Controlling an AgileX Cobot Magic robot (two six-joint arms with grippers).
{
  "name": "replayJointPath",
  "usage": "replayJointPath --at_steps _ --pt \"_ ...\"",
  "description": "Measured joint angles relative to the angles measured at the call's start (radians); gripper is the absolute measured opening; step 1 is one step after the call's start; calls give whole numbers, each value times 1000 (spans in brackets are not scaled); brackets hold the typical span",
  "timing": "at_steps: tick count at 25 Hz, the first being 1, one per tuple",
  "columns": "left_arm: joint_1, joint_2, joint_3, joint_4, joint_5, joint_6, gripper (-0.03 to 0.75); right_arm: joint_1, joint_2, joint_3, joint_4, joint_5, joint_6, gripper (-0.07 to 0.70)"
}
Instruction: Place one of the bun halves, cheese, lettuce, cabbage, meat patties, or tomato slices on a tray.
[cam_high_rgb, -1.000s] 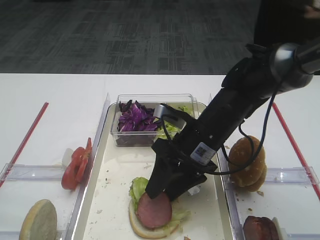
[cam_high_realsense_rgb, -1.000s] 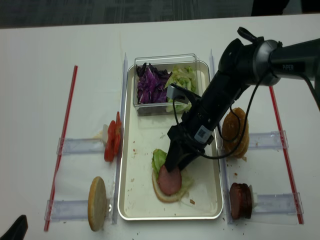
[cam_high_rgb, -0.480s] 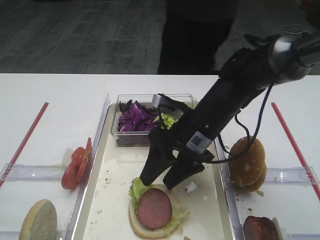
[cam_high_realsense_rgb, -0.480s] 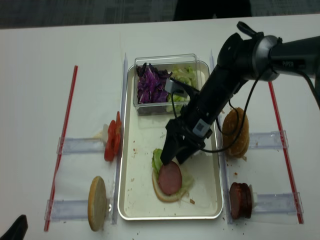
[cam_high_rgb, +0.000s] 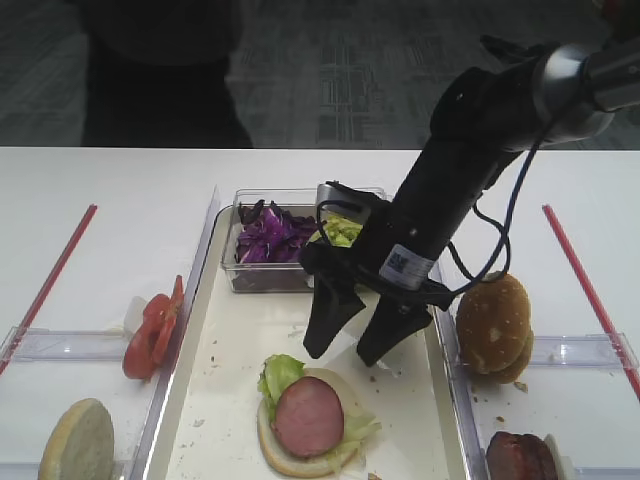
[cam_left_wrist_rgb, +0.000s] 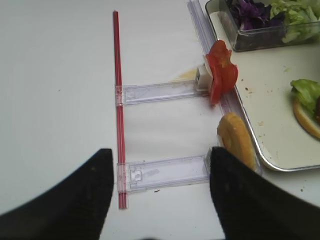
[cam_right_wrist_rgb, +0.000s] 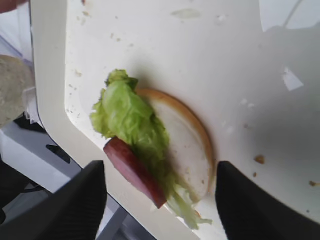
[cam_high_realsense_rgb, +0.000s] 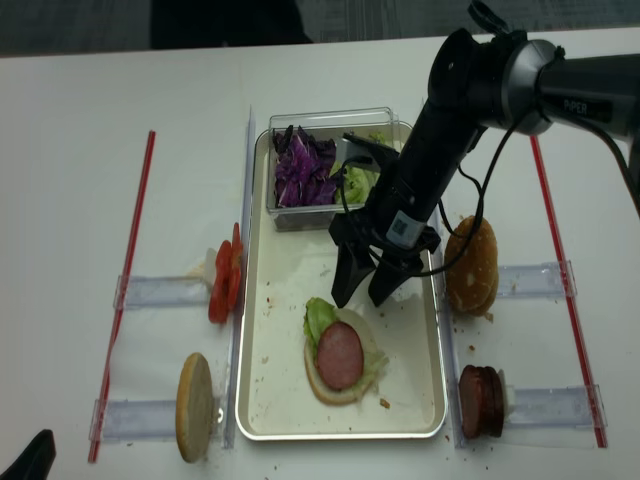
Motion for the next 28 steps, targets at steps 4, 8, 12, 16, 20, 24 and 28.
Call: replayJointPath --at_steps 4,8,12,16,20,24,28 --pt "0 0 0 0 0 0 429 0 0 0 -31 0 55 478" --pt "0 0 0 0 0 0 429 0 -6 0 -65 2 88 478" --pt "0 0 0 0 0 0 429 0 -35 0 -111 6 130 477" --pt "0 0 0 0 0 0 429 0 -42 -27 -137 10 178 477" --pt "0 0 0 0 0 0 429 0 -42 -67 -141 12 225 477" --pt "0 0 0 0 0 0 429 0 -42 -100 -146 15 256 477" --pt "0 0 0 0 0 0 429 0 -55 -123 -199 17 277 475"
